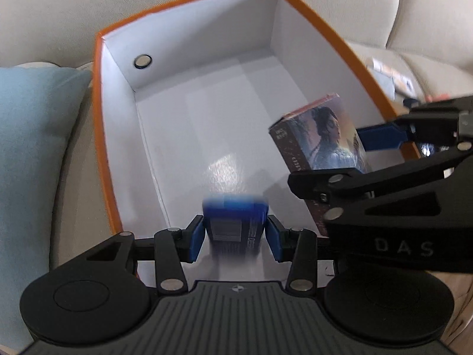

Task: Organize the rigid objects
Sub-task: 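Lower the blue box into the shoebox and open the left tool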

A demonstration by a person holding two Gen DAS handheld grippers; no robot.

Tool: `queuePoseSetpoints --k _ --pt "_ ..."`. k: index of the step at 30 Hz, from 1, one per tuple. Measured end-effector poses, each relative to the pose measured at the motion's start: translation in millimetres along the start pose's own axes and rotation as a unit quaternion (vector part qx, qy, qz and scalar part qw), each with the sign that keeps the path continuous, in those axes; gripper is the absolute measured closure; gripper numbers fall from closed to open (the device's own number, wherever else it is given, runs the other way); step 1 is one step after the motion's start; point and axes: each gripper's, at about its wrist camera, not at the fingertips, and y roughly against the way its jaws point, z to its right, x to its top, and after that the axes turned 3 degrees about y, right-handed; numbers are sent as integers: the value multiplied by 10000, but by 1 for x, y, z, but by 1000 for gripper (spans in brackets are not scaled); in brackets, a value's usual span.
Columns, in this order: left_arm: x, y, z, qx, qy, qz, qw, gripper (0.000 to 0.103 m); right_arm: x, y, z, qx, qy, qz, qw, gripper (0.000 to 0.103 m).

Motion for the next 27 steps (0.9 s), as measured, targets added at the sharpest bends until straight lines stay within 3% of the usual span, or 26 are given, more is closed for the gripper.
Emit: queuePoseSetpoints --k 4,9,27 --pt "0 -1 10 183 -346 69 9992 53 2 -4 -1 24 135 -91 9999 44" --pt "-2 0 5 114 -239 75 9996 53 6 -4 1 12 191 -134 9997 44" --pt "-17 48 -34 -619 241 908 9936 39 6 8 -4 -103 166 61 9998 44"
